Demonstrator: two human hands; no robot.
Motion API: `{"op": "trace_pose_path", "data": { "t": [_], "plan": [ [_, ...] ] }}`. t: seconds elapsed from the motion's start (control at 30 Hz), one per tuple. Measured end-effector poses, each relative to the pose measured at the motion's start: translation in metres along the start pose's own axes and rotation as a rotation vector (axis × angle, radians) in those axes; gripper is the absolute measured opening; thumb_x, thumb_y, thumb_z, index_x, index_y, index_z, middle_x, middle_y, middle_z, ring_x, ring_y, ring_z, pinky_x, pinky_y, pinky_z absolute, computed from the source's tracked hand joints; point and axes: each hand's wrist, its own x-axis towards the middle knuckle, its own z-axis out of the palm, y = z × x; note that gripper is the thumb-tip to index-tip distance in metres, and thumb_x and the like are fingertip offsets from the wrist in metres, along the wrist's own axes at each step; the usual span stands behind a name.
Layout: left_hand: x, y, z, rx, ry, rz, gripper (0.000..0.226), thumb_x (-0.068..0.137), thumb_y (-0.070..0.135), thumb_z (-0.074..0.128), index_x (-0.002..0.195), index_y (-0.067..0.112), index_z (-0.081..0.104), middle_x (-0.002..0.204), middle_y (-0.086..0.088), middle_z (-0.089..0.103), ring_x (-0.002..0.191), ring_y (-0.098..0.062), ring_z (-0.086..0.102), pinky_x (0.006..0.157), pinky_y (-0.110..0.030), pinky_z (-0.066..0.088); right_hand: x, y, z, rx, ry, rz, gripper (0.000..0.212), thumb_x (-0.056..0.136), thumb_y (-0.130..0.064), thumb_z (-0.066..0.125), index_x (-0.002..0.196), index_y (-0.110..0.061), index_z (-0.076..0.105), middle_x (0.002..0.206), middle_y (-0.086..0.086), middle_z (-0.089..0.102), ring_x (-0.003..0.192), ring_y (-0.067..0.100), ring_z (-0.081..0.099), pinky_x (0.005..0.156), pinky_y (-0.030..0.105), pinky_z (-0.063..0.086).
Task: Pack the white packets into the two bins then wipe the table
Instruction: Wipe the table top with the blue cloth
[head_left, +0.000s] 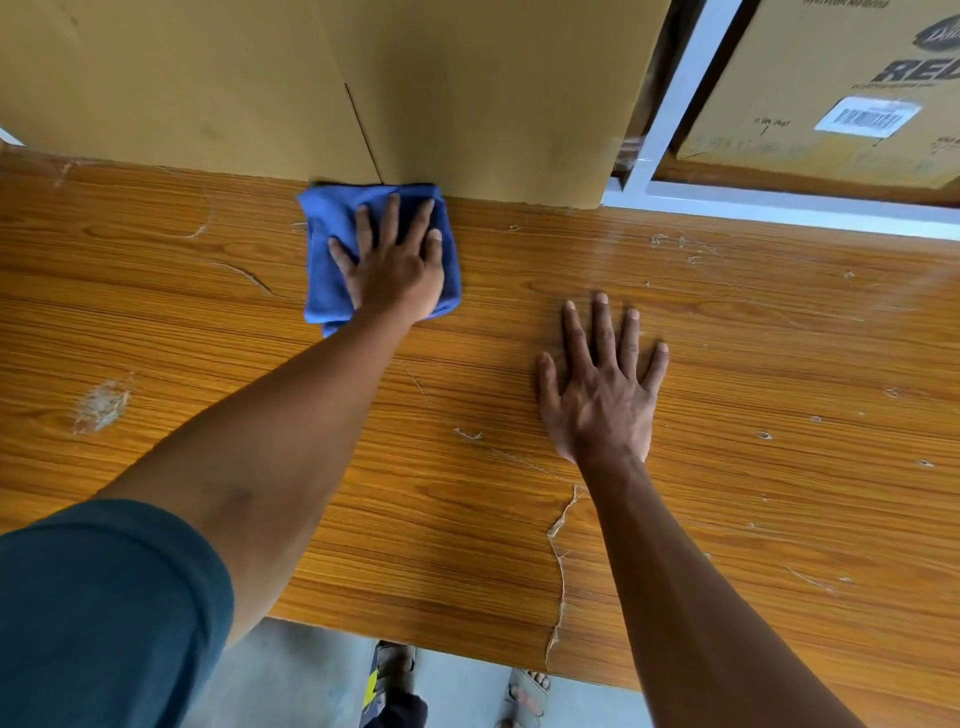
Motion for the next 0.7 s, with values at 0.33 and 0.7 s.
{"op": "trace_pose_path", "data": {
  "t": [0.33, 0.7],
  "plan": [
    [-0.035, 0.074, 0.018, 0.019, -0.002, 0.423, 0.054, 0.109, 0.060, 0.018, 0.162, 0.057, 0.015, 0.176, 0.014, 0.011, 0.163, -0.029, 0.006, 0.122, -0.075, 0.005, 0.000, 0.000, 0.002, -0.015, 0.018, 0.008, 0.069, 0.105, -0.067, 0.005, 0.167, -0.039, -0.010, 0.175, -0.007, -0.020, 0.162, 0.027, -0.016, 0.127, 0.063, 0.000],
    [-0.021, 0.048, 0.009, -0.003, 0.011, 0.133, 0.057, 0.109, 0.059, 0.013, 0.165, 0.052, 0.007, 0.178, 0.009, 0.001, 0.163, -0.033, -0.003, 0.119, -0.078, -0.006, 0.000, 0.000, 0.003, -0.010, 0.026, 0.003, 0.069, 0.106, -0.067, 0.006, 0.167, -0.038, -0.011, 0.175, -0.006, -0.021, 0.162, 0.028, -0.016, 0.127, 0.063, -0.001]
  ]
}}
